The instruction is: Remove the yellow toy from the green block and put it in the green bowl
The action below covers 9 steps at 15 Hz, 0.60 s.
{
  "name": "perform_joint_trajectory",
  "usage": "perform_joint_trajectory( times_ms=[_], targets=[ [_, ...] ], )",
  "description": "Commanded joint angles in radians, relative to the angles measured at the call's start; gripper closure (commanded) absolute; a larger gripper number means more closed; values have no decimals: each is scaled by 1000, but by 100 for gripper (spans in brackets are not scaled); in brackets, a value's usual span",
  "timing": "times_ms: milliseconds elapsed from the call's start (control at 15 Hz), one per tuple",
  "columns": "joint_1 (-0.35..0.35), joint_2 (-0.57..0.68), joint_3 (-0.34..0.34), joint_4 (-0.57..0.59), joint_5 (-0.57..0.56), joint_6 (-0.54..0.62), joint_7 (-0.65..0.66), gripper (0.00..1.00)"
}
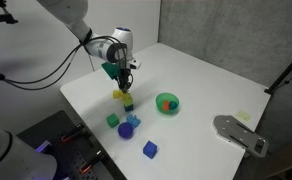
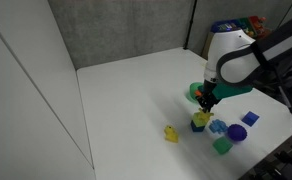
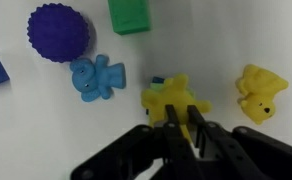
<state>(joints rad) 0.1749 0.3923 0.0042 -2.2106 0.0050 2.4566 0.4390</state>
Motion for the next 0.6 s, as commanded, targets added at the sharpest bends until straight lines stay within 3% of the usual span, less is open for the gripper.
perform_joint_trajectory(
  times_ms=[0, 533],
  targets=[
    [7, -9, -12, 15, -6, -23, 22, 97],
    [-20, -67, -11, 80, 25, -74, 8, 95]
  ],
)
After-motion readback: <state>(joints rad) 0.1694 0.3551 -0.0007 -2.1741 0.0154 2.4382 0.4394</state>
